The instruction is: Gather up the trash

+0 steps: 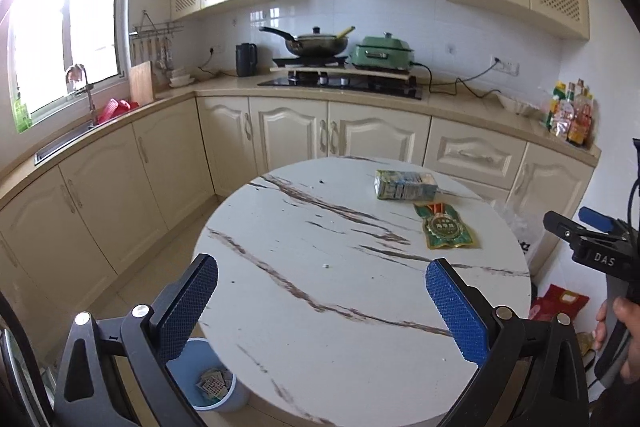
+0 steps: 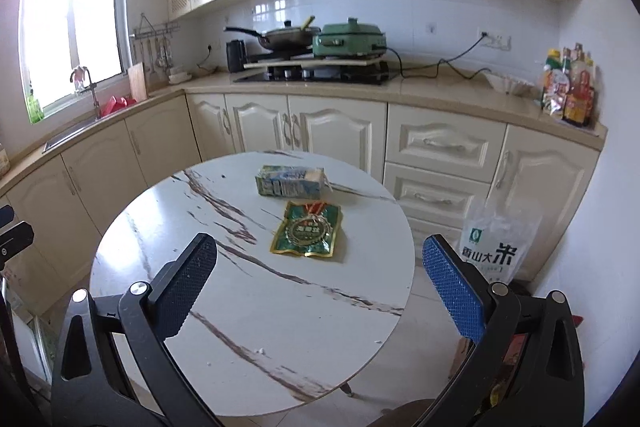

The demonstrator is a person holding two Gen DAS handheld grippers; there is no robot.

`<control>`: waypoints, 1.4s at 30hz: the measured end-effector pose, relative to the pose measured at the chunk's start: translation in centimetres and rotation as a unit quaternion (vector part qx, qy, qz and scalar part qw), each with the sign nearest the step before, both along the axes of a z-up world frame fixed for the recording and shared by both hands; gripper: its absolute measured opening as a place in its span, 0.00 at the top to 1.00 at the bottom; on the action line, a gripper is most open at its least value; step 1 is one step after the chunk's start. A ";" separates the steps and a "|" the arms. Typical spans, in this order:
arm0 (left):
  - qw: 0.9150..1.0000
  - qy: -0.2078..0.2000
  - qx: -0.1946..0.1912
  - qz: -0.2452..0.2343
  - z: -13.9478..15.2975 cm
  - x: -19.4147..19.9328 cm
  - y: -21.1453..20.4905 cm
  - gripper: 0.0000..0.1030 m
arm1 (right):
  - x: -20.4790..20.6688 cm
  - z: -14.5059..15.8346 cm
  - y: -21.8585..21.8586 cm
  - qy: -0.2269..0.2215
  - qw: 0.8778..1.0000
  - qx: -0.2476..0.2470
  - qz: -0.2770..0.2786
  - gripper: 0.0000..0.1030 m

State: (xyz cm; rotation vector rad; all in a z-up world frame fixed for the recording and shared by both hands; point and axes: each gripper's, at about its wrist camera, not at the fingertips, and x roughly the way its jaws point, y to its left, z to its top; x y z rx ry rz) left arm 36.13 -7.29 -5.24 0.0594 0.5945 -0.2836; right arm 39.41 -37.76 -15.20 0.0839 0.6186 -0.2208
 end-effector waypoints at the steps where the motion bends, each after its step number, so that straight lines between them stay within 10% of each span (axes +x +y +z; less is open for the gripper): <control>1: 1.000 0.010 0.003 -0.007 -0.1 1.7 -0.6 0.01 | 1.2 -1.0 -1.0 0.012 1.000 0.007 -0.004 0.00; 13: 0.997 0.066 0.027 -0.023 -1.3 19.6 -5.3 0.01 | 16.3 -6.9 -6.5 0.080 0.996 0.032 0.030 0.00; 19: 0.996 0.081 0.029 0.008 -3.3 23.7 -3.2 0.01 | 23.3 -8.7 -6.4 0.100 0.984 0.050 0.139 0.00; 30: 0.995 0.083 0.034 0.033 -7.2 23.1 -3.4 0.01 | 29.5 -12.4 -3.0 0.142 0.959 0.002 0.247 0.00; 39: 0.994 0.086 0.024 0.069 -8.2 22.0 -0.9 0.01 | 26.6 -13.3 7.4 0.180 0.875 0.037 0.448 0.00; 42: 0.994 0.083 0.023 0.073 -7.8 21.9 -0.4 0.01 | 24.8 -12.2 7.3 0.159 0.907 0.028 0.389 0.00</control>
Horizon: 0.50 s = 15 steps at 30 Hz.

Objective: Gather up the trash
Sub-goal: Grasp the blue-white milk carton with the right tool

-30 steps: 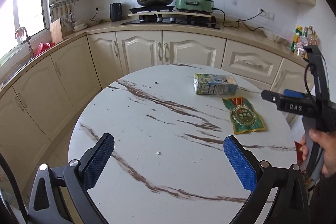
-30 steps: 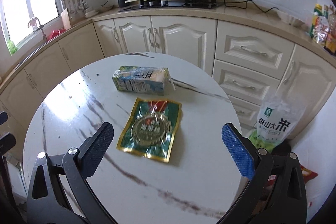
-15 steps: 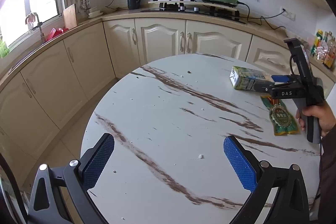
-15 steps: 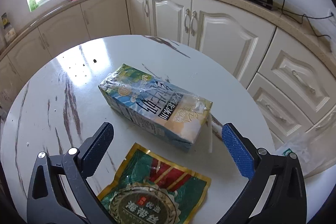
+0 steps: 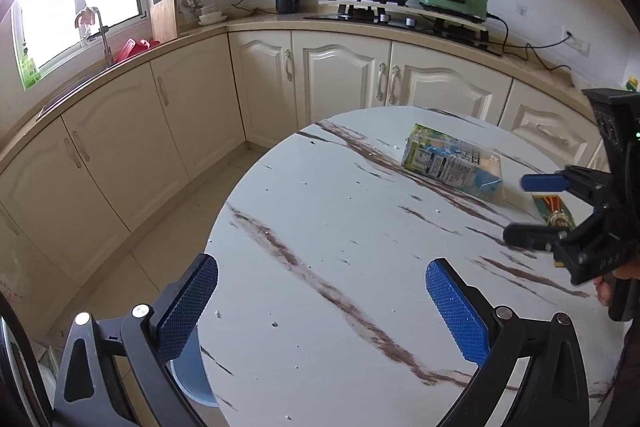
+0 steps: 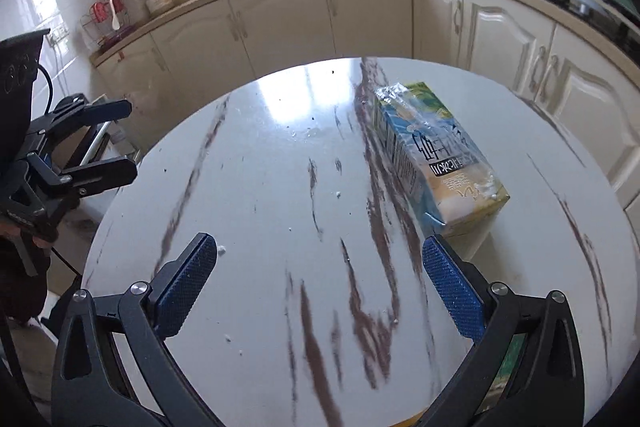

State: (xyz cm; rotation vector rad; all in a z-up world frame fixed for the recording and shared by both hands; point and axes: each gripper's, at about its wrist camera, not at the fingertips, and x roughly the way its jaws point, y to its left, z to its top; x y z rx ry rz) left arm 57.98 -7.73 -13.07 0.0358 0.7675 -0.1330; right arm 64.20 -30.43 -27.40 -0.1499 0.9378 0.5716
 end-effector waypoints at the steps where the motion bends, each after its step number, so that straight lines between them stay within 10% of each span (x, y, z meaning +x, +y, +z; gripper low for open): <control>1: 1.000 -0.001 -0.003 0.001 0.1 0.0 0.0 0.01 | -0.2 0.3 -1.2 -0.011 0.998 -0.019 -0.063 0.00; 5: 1.000 -0.002 -0.009 -0.005 0.0 -0.5 -0.8 0.01 | 0.1 0.4 -4.6 -0.037 0.987 -0.043 -0.153 0.00; 15: 1.000 0.002 0.009 -0.007 -0.1 -1.1 1.5 0.01 | 7.5 -2.5 0.7 -0.002 0.994 -0.072 -0.084 0.00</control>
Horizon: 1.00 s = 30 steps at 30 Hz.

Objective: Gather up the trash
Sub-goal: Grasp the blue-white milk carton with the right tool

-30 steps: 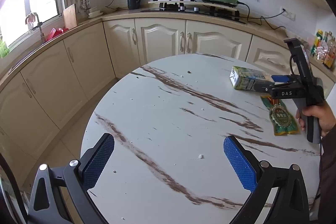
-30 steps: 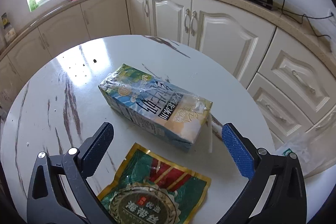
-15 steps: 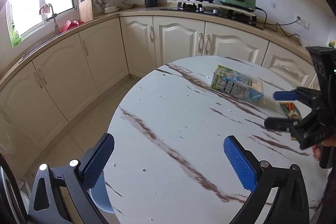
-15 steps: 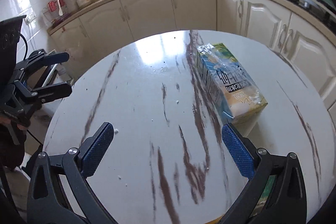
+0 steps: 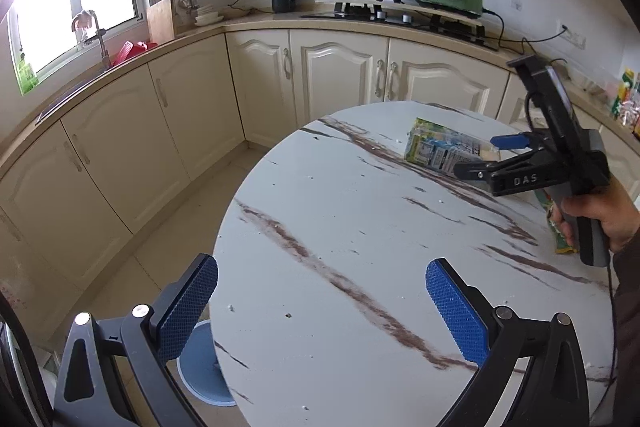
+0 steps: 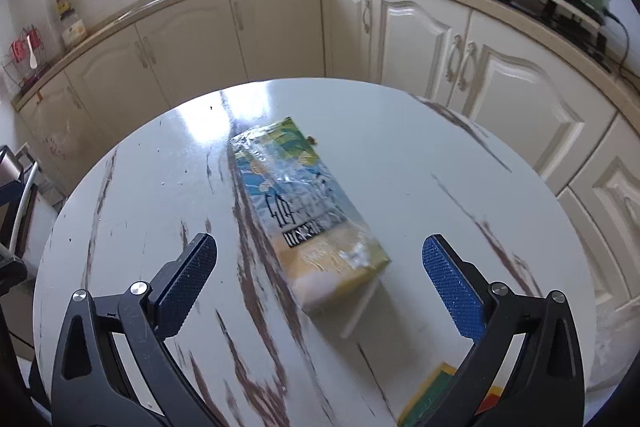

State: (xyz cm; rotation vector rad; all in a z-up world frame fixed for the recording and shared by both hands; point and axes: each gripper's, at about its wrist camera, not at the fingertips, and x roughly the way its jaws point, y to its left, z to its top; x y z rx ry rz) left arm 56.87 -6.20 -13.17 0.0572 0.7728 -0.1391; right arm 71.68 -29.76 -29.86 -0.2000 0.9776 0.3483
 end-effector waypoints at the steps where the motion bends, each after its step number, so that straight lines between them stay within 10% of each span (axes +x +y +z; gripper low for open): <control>1: 1.000 0.000 0.000 0.005 0.1 0.0 0.5 0.01 | 0.3 -0.7 0.4 0.009 1.000 -0.009 0.002 0.00; 6: 1.000 0.005 -0.012 0.017 0.1 0.0 2.0 0.01 | -0.8 -1.5 1.6 0.027 1.000 0.008 0.010 0.55; 14: 0.999 0.013 -0.031 0.021 0.6 -1.1 2.3 0.01 | -9.2 1.7 2.0 -0.010 0.999 0.045 0.002 0.55; 20: 0.999 0.012 -0.026 -0.029 1.3 -2.7 -1.4 0.01 | -14.5 6.5 -7.7 -0.071 0.983 0.006 -0.171 0.55; 25: 0.998 0.014 -0.030 -0.049 1.9 -3.8 -3.6 0.01 | -15.3 4.8 -16.4 -0.020 0.956 -0.078 -0.283 0.55; 30: 0.999 0.014 -0.026 -0.038 2.6 -4.4 -3.0 0.01 | -13.6 2.0 -15.4 0.031 0.969 -0.083 -0.229 0.55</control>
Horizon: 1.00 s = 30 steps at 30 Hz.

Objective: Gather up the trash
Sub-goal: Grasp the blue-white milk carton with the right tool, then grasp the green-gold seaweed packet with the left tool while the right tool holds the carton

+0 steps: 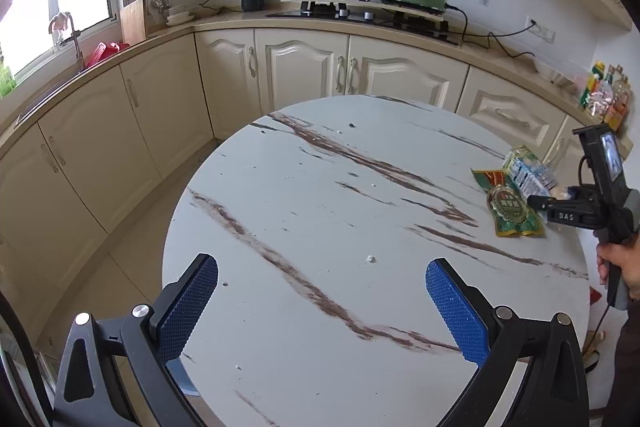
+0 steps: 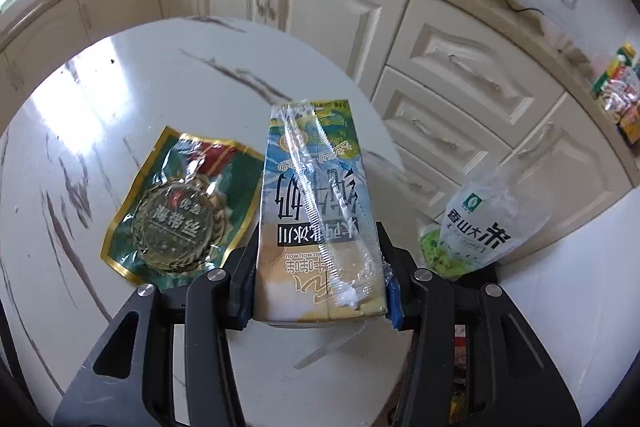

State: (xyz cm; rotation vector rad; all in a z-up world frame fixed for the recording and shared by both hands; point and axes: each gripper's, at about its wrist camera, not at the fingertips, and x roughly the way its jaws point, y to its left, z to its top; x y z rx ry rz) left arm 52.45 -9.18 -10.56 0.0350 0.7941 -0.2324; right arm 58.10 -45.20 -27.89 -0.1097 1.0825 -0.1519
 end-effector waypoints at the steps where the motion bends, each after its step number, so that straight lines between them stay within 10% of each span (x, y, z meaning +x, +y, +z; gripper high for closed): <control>1: 1.000 -0.001 -0.001 0.006 0.2 -0.2 0.5 0.01 | 0.3 -0.3 1.0 0.002 1.000 -0.003 0.013 0.55; 19: 0.991 0.060 -0.053 0.107 -4.5 -2.3 13.8 0.01 | 0.6 -3.1 29.4 0.012 0.971 0.070 0.228 0.55; 30: 0.981 0.093 -0.143 0.092 -7.6 -0.8 20.8 0.01 | -0.1 -3.7 36.4 0.007 0.965 0.076 0.251 0.55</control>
